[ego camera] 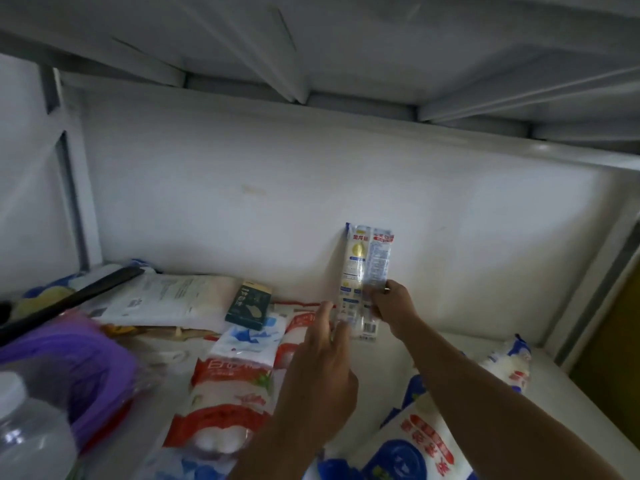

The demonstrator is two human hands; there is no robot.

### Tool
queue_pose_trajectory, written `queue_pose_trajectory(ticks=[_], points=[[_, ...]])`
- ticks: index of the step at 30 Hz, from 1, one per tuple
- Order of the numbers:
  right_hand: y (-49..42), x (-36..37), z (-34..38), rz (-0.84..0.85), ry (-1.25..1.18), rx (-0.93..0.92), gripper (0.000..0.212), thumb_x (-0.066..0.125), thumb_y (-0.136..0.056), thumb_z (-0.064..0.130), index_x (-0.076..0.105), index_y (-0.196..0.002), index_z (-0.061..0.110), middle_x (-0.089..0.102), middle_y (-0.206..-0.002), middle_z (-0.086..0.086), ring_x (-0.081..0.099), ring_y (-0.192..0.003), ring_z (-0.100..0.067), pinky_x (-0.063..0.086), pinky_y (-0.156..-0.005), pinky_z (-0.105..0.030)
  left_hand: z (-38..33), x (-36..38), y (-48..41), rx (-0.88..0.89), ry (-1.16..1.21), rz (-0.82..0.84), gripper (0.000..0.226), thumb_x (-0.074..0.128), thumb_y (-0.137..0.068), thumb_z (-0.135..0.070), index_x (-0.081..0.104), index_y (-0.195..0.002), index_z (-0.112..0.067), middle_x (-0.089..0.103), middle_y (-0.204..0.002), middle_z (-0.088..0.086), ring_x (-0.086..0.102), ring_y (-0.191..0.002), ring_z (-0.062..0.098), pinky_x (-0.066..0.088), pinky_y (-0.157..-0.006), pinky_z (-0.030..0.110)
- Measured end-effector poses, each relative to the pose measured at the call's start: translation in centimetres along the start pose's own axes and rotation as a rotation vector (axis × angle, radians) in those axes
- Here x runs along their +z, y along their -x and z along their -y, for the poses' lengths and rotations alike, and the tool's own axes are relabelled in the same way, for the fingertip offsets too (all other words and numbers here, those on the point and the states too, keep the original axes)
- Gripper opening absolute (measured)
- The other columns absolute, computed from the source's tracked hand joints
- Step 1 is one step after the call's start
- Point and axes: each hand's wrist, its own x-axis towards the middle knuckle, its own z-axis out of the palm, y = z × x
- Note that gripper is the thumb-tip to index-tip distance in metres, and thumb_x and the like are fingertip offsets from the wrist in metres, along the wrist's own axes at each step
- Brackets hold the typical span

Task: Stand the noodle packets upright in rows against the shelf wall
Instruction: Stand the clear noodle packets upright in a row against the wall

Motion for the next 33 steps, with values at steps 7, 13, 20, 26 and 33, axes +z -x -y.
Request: queue_pose_trajectory(ticks=[7, 13, 20, 26, 33], points=[[4.5, -3.1, 1.9, 0.155, 0.259, 0.002, 0.070, 0.071, -0.095, 0.019, 0.032, -0.152, 0.006, 0.050, -0.143, -0.019, 0.059, -0.104, -0.024, 0.059, -0.090, -0.041, -1.8, 0.5, 1.0, 0.160, 0.043, 0.087, 0.040, 0.057, -0.094, -0.022, 0.046, -0.133, -0.027, 0.034, -0.154, -0.006, 0.046, -0.132, 0.013, 0.048, -0.101, 0.027], [15.9, -9.9, 1.4, 0.384, 0.797, -0.297, 0.024, 0.067, -0.097, 0.026, 0.068, -0.121, 0.028, 0.066, -0.122, 0.006, 0.065, -0.109, -0.012, 0.057, -0.095, -0.032, -2.3, -0.7, 2.5, 0.180, 0.011, 0.130, 0.019, 0.057, -0.095, -0.024, 0.058, -0.114, -0.023, 0.054, -0.120, -0.008, 0.055, -0.103, 0.012, 0.052, -0.082, 0.030], [24.3, -12.9, -0.2, 0.580, 1.205, -0.502, 0.071, 0.069, -0.091, 0.022, 0.039, -0.153, 0.036, 0.036, -0.160, 0.009, 0.027, -0.152, -0.013, 0.025, -0.125, -0.040, -3.2, -2.2, 4.4, 0.169, -0.031, 0.120, 0.014, 0.059, -0.096, -0.027, 0.061, -0.110, -0.026, 0.055, -0.113, -0.015, 0.055, -0.100, 0.005, 0.033, -0.076, 0.021], [27.0, -10.7, -3.4, 0.511, 1.383, -0.722, 0.086, 0.068, -0.088, 0.047, 0.020, -0.158, 0.031, 0.025, -0.163, -0.003, 0.025, -0.151, -0.026, 0.020, -0.125, -0.051, -3.6, -2.6, 4.7, 0.161, -0.011, 0.096, 0.012, 0.063, -0.093, -0.024, 0.062, -0.105, -0.025, 0.057, -0.111, -0.013, 0.056, -0.102, 0.005, 0.041, -0.086, 0.022], [26.7, -10.3, -3.8, 0.354, 1.244, -0.990, 0.059, 0.085, -0.077, 0.033, 0.058, -0.128, 0.025, 0.066, -0.123, -0.002, 0.066, -0.111, -0.024, 0.058, -0.094, -0.047, -3.3, -3.9, 4.0, 0.086, 0.017, -0.022, 0.009, 0.065, -0.091, -0.022, 0.062, -0.095, -0.029, 0.063, -0.097, -0.015, 0.062, -0.087, 0.003, 0.058, -0.073, 0.031]])
